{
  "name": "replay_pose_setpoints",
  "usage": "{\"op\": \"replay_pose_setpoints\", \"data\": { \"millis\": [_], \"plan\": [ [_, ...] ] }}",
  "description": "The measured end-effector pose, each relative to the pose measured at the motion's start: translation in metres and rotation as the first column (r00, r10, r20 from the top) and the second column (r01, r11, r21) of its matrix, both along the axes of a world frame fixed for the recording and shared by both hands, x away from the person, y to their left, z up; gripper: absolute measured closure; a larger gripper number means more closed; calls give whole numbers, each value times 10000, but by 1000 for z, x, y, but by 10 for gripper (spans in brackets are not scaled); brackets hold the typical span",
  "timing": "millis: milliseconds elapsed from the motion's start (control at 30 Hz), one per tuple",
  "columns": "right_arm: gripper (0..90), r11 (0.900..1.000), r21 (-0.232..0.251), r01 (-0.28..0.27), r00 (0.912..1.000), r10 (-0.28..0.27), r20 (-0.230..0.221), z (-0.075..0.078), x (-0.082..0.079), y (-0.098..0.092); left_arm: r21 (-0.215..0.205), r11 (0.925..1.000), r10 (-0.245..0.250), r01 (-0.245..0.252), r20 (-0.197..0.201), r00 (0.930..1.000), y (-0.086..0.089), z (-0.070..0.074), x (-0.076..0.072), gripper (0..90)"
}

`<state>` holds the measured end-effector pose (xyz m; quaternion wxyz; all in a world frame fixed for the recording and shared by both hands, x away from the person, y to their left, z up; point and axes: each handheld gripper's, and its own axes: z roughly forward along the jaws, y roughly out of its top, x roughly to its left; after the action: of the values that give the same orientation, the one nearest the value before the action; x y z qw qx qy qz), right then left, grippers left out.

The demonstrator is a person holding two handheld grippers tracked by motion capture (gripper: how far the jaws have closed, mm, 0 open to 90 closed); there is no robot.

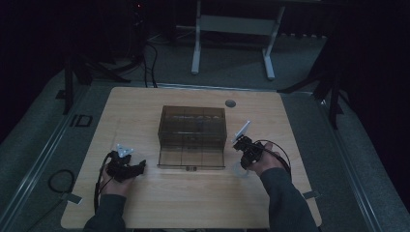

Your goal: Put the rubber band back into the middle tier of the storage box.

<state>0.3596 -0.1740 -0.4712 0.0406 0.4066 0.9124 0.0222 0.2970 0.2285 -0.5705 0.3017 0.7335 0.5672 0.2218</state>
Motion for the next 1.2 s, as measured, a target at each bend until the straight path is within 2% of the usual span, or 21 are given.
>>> {"op": "replay_pose_setpoints", "data": {
  "millis": [233,600,1033,1200],
  "plan": [
    [823,9999,14,-124,9999,124,-22,5,4,5,-25,10000,-27,27,80,10000,1,-1,-2,312],
    [823,9998,94,-193,9996,192,193,15,8,7,-9,10000,-18,18,48,10000,0,0,-1,312],
    [823,9997,154,-177,9993,172,329,25,4,6,11,10000,-35,35,-30,10000,0,0,1,312],
    [823,9993,325,-201,9988,186,454,30,2,7,28,10000,-14,14,-20,10000,0,0,2,312]
  ]
}}
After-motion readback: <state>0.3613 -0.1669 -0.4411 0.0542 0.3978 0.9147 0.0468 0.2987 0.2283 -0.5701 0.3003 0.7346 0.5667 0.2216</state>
